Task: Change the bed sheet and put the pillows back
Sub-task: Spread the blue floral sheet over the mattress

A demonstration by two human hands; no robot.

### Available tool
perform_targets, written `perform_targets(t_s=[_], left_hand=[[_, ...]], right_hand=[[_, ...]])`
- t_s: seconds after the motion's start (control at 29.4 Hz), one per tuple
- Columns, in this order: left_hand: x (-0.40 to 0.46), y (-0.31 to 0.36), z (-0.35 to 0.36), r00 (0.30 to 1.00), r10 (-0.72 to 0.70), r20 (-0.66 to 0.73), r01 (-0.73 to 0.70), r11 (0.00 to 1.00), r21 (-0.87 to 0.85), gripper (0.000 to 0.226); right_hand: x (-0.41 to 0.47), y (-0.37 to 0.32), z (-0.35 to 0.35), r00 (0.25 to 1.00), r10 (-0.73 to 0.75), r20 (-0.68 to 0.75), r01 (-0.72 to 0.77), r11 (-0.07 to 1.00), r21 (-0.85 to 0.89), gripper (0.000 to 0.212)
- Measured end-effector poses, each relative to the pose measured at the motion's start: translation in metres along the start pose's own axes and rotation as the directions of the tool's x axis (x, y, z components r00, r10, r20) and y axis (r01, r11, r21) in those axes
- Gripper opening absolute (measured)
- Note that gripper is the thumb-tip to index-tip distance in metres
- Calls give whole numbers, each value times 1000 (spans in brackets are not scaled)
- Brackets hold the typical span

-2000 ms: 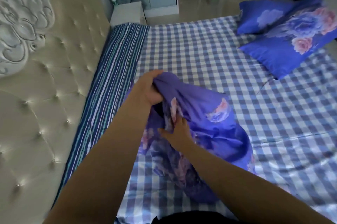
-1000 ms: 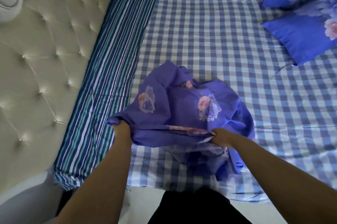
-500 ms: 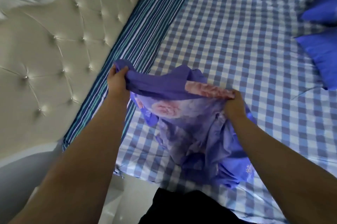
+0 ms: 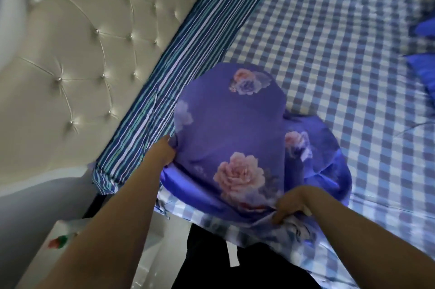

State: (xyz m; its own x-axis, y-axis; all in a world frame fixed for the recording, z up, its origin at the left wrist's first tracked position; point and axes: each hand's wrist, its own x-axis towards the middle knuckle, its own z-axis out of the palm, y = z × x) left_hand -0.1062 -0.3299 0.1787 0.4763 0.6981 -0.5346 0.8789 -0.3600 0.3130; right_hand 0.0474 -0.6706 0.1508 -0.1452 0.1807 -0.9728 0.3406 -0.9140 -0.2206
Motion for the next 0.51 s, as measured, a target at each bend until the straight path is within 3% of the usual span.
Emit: perform_targets(t_s=[0.03,0.07,0.14,0.24,0.34,0.37,0.41,0.44,0.51], left_hand=[[2,-10,-2,998,-7,-70,6,1000,-11,37],[6,-17,-6,989,-3,-149,1,1000,-13,36],[15,-22,-15,970,60,-236,-52,998,40,37],[28,-25,-24,946,217,-240,-169,964,203,45],[42,-41,-24,869,390,-304,-309,909,281,42],[49,-48,-23,867,400,-297,-317,903,290,44],[57,-55,-21,890,381,-251,-298,902,313,48],[64,-61,-17,928,342,-151,-265,887,379,49],[78,-72,-9,975,163,151,-221,784,580,43]], right_hand=[[5,-10,6,997,-67,46,56,976,210,35],[11,-22,7,992,-125,1,117,934,336,35],[18,-48,1,946,-184,-266,271,900,343,27],[37,-79,-12,728,-87,-680,316,923,220,33],[61,-89,-6,486,142,-862,342,878,337,47],[68,-90,-1,438,182,-880,340,873,350,48],[78,-89,5,425,194,-884,319,882,347,49],[88,-87,12,469,166,-868,256,915,313,48],[103,-83,26,727,69,-684,37,990,139,39]])
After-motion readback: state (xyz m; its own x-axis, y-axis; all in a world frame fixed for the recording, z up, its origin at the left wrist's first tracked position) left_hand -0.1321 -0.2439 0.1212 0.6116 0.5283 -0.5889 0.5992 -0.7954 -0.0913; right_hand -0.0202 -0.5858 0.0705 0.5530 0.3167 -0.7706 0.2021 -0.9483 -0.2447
